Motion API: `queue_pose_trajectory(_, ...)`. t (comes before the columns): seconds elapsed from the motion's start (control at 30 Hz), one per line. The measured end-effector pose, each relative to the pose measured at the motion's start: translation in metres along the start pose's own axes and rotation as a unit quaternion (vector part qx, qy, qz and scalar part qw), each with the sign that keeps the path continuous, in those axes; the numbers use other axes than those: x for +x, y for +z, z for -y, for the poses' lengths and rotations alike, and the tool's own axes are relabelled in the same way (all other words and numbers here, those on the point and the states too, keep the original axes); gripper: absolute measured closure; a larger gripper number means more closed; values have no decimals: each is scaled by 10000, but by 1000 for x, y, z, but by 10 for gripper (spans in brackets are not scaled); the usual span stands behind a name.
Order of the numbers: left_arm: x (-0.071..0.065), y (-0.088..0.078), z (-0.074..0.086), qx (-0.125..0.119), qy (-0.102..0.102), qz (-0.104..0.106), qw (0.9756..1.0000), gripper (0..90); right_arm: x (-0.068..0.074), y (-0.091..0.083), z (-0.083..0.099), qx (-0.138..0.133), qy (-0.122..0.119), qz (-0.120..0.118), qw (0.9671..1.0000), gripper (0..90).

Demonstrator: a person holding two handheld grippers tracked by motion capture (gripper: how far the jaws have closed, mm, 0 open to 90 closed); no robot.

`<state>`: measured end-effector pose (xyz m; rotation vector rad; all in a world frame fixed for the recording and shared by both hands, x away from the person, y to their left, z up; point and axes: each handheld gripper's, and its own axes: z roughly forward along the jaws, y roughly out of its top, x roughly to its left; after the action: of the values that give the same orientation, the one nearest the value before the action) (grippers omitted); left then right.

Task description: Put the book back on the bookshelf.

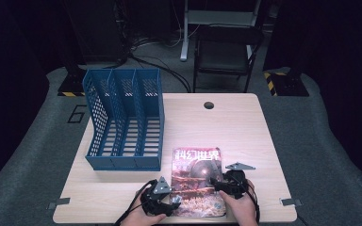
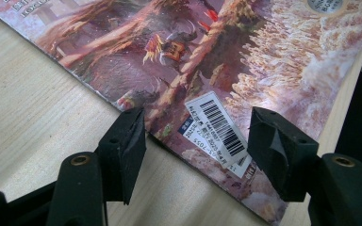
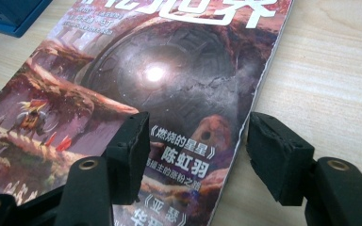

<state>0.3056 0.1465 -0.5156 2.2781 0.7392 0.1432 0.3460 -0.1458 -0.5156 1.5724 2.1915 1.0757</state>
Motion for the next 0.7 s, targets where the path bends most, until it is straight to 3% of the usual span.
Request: queue_pose_trajectory(0.7,0,0,1,-36,26,31,10000,375,-1,6,-4,-103,135,20,9999,386)
